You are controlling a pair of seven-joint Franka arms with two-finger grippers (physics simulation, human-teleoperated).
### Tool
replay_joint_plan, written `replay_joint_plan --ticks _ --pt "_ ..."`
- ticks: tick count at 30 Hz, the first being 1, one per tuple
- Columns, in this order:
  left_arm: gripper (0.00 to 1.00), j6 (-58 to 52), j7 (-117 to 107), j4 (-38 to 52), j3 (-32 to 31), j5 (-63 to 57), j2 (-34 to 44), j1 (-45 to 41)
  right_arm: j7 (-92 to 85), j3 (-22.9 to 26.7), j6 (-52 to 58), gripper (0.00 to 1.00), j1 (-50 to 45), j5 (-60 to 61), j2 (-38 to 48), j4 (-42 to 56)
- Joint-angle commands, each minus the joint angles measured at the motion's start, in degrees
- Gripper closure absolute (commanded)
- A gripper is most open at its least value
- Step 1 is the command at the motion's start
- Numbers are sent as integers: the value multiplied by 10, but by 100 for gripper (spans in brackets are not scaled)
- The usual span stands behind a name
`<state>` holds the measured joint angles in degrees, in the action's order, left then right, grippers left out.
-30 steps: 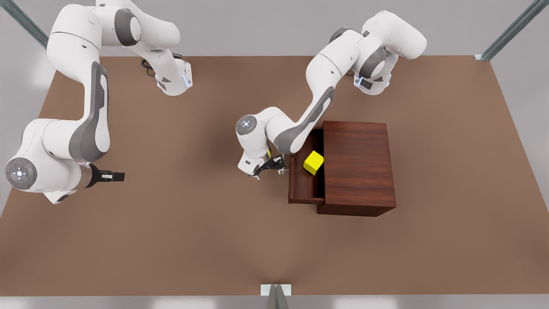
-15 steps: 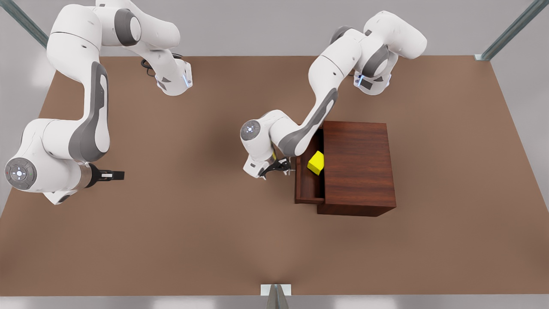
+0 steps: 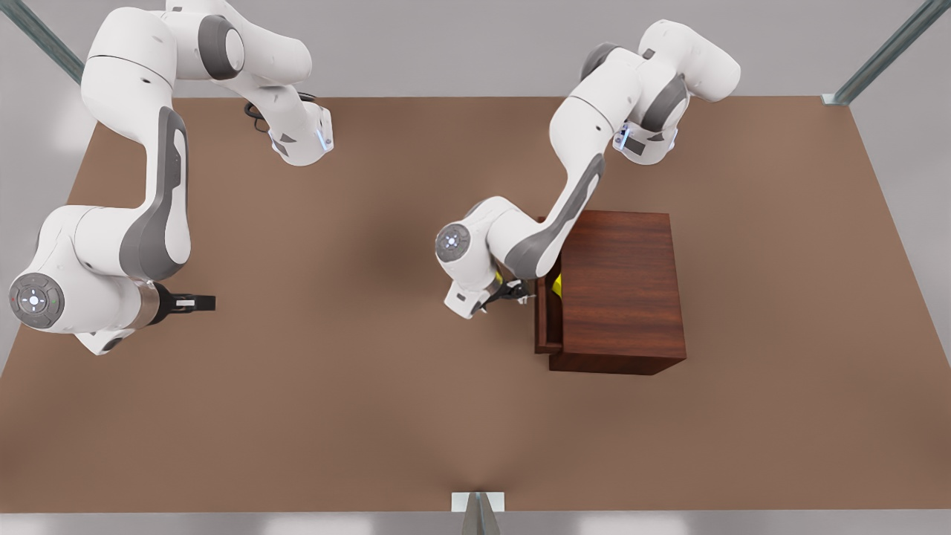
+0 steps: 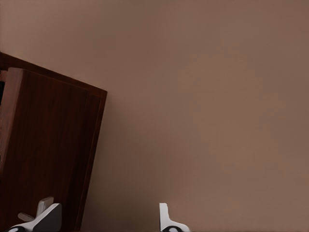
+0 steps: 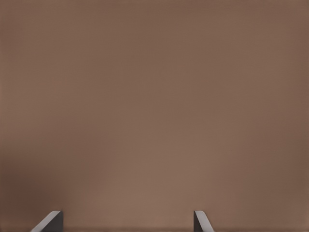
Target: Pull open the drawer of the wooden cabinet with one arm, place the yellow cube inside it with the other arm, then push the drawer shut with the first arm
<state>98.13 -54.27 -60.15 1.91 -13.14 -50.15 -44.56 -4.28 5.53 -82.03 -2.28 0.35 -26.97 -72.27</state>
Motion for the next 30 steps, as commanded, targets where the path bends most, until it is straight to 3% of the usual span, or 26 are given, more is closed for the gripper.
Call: replay_joint_plan --ticks 1,21,24,26,27,28,29,30 --pt "0 -5 72 -12 0 7 9 7 -11 0 0 0 0 0 1 0" --pt "0 -65 99 -22 1 30 62 42 -11 0 0 0 0 0 1 0" --pt "0 -180 117 -20 -6 34 142 41 -11 0 0 0 0 0 1 0" --pt "0 -251 327 -27 0 109 223 131 -12 0 0 0 0 0 1 0" --pt "0 -233 455 -86 1 149 290 230 -12 0 0 0 1 0 1 0" --pt "0 -72 501 -279 1 193 408 308 -12 0 0 0 0 0 1 0" --pt "0 2 500 -339 8 189 438 312 -12 0 0 0 1 0 1 0" --pt "0 -2 502 -287 9 174 416 312 -12 0 0 0 0 0 1 0"
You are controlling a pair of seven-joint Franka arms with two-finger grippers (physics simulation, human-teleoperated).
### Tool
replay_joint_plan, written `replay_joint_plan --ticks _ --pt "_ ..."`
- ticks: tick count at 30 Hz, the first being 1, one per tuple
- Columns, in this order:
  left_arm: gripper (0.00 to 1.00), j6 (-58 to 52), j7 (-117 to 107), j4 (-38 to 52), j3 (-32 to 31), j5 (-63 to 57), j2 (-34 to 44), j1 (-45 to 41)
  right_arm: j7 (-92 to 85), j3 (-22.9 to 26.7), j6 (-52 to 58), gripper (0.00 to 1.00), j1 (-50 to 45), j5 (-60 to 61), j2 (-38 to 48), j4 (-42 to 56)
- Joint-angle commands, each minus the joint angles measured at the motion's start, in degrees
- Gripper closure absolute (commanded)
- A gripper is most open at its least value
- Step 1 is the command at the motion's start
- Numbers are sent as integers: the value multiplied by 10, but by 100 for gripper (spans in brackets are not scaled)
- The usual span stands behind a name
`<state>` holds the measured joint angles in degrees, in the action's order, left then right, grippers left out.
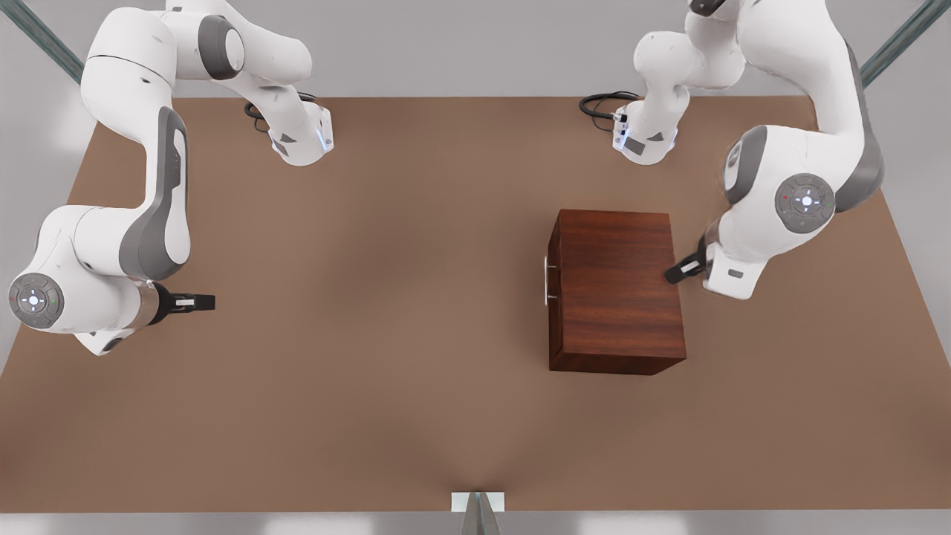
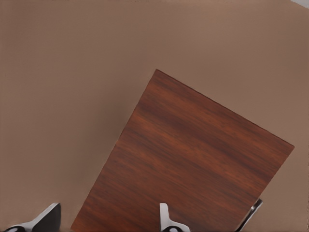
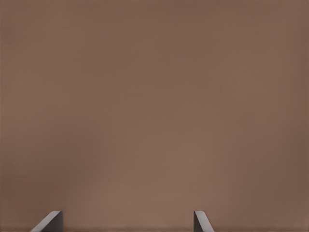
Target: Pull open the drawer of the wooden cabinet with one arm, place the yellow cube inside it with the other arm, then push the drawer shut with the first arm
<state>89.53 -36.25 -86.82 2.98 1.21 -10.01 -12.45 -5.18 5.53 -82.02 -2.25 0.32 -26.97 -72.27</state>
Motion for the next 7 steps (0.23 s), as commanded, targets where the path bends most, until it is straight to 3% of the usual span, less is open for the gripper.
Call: replay_joint_plan --ticks 1,7 --pt "0 47 324 10 7 33 14 1 -3 0 0 0 0 0 1 0" --pt "0 16 319 88 6 30 -37 0 -4 0 38 0 1 1 0 -5"
